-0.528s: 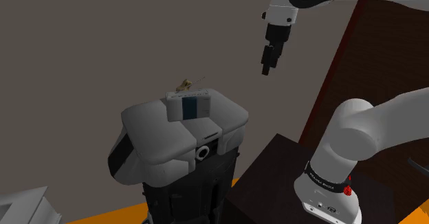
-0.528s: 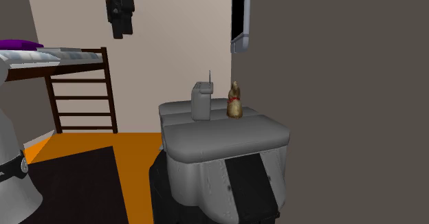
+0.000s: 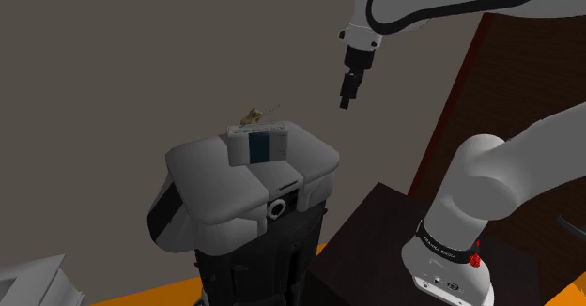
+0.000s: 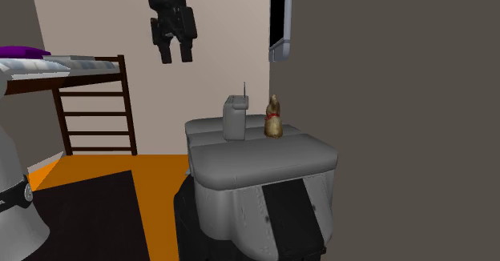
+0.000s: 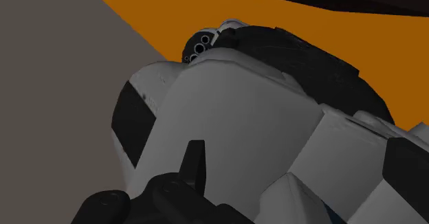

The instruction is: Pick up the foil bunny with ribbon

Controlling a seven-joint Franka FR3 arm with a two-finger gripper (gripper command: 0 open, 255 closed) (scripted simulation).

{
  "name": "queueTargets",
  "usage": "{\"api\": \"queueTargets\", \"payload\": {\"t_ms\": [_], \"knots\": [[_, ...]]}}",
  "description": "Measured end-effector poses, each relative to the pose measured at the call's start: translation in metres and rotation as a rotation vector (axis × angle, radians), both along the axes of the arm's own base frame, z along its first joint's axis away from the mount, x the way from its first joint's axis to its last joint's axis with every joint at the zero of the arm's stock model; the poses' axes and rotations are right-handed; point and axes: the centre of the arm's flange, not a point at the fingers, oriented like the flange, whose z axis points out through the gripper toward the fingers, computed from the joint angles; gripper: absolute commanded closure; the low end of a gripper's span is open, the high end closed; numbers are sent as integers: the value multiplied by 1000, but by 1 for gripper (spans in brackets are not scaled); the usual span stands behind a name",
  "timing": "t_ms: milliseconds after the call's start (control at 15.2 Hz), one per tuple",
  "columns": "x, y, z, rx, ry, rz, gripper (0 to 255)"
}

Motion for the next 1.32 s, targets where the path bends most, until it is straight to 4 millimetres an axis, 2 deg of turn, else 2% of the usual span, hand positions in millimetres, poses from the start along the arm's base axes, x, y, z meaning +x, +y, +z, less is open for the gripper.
{"api": "queueTargets", "payload": {"t_ms": [528,660,1320], "knots": [[75,-16,-63,28,-70,180,0],[96,-17,-70,36,-88,225,0],[202,-9,-135,68,-175,450,0]]}}
